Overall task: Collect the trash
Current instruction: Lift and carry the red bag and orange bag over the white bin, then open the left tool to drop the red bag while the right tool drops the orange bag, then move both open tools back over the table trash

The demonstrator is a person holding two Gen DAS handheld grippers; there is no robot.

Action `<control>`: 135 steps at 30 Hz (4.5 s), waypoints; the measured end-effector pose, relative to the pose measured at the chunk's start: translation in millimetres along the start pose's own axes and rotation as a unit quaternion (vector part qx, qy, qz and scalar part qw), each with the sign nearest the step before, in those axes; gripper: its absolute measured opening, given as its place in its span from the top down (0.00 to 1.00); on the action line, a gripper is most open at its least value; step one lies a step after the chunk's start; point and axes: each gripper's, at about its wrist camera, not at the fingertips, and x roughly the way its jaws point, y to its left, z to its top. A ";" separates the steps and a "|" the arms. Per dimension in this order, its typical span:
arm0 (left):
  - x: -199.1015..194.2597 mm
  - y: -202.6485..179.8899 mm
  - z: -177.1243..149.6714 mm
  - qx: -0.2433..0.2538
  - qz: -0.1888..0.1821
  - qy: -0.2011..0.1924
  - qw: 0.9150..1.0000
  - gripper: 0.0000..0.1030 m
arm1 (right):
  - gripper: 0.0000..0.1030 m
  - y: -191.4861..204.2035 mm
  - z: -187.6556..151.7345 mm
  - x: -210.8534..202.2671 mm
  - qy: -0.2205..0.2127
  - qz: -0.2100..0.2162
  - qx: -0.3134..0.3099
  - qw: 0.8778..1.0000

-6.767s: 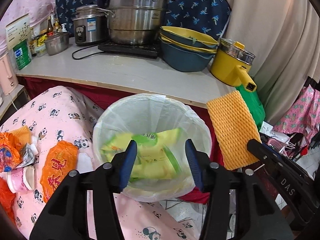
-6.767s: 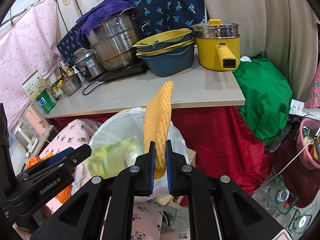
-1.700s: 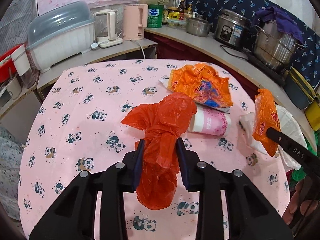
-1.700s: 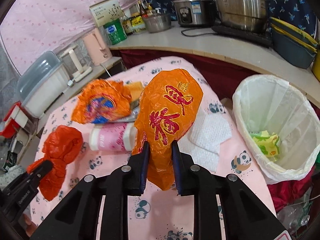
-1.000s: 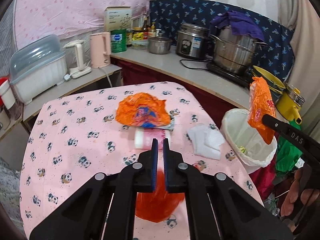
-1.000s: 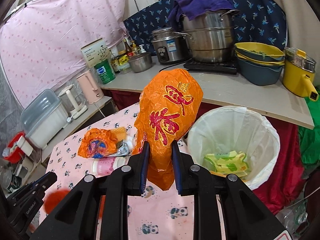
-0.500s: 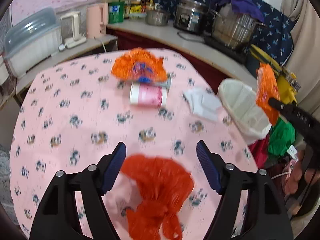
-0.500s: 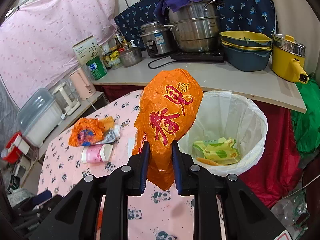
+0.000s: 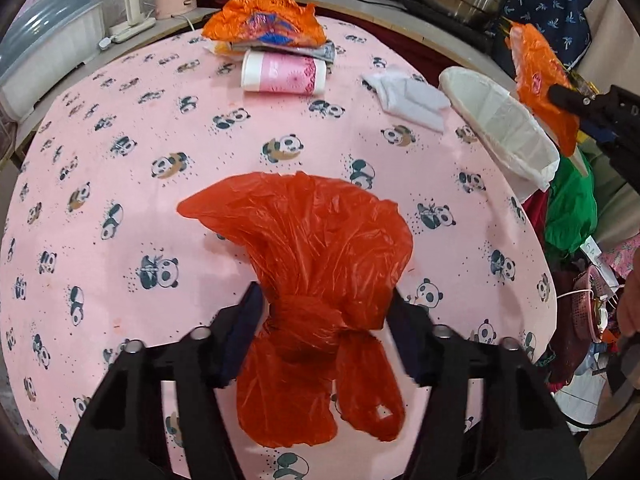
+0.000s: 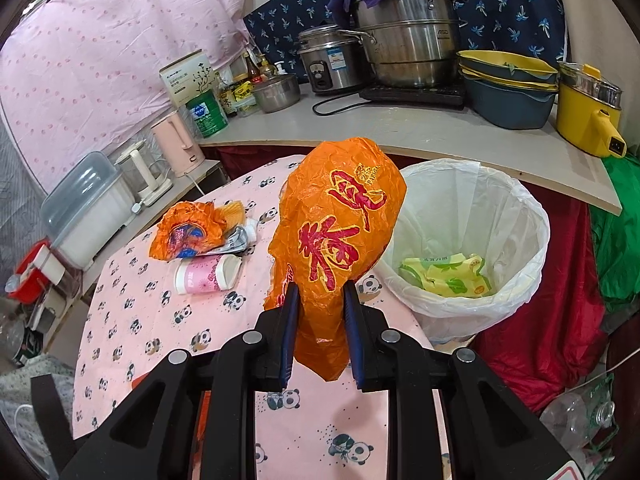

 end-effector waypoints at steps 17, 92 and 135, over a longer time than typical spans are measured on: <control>-29.3 -28.7 49.5 0.026 -0.008 -0.076 0.997 0.60 | 0.80 -2.3 8.8 -11.5 -0.018 -0.004 -0.001 1.000; 49.7 -167.9 196.3 0.081 -0.035 -0.141 0.986 0.35 | 0.66 -139.4 67.7 77.7 0.008 -0.124 0.067 0.990; 0.8 -42.5 135.2 0.003 0.063 -0.155 0.986 0.24 | 0.45 -51.2 28.1 32.5 0.007 -0.070 0.035 0.997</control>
